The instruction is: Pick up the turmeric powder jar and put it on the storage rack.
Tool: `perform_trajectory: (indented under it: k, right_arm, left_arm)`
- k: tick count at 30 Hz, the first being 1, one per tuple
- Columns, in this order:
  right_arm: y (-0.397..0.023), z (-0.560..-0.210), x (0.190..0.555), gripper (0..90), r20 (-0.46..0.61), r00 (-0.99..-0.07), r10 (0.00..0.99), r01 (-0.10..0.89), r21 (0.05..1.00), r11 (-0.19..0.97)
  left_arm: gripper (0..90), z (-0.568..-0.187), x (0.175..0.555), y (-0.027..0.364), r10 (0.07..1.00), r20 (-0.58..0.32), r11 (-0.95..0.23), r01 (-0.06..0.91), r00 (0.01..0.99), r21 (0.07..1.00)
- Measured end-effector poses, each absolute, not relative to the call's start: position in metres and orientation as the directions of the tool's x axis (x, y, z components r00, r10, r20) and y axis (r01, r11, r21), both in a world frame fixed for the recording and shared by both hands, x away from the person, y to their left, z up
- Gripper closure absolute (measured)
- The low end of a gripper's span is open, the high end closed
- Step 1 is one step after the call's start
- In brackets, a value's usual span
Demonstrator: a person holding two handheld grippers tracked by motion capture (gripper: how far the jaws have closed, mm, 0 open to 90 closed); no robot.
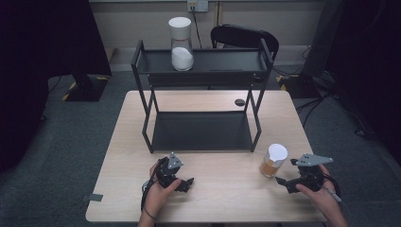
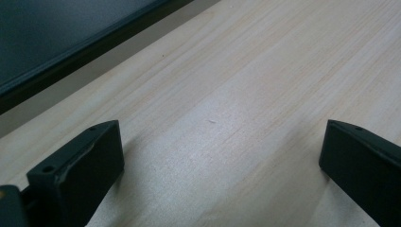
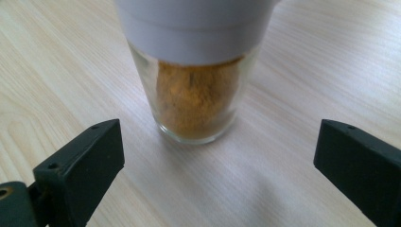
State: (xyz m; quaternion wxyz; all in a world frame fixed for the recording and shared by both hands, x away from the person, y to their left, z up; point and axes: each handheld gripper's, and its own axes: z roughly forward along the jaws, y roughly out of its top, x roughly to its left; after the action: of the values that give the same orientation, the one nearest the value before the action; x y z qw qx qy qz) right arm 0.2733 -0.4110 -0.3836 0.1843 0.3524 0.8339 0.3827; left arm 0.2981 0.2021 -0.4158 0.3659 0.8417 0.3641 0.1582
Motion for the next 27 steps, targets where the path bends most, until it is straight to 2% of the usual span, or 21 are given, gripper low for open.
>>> perform_trajectory:
  k: [13,22,27]
  right_arm:
    - [-0.406,-0.385,0.287,2.7,0.017,-0.692,0.721,0.428,0.815,0.391]
    - [-0.405,-0.395,0.3,15.7,0.082,-0.702,0.708,0.435,0.836,0.334]
    - [-0.402,-0.399,0.303,22.8,0.079,-0.709,0.701,0.421,0.845,0.33]
  left_arm:
    - [0.1,-0.416,0.298,0.202,0.728,0.002,-0.469,0.495,0.686,0.731]
    - [0.1,-0.416,0.298,0.202,0.73,0.002,-0.467,0.496,0.684,0.732]
    - [0.1,-0.416,0.298,0.202,0.73,0.002,-0.467,0.497,0.683,0.732]
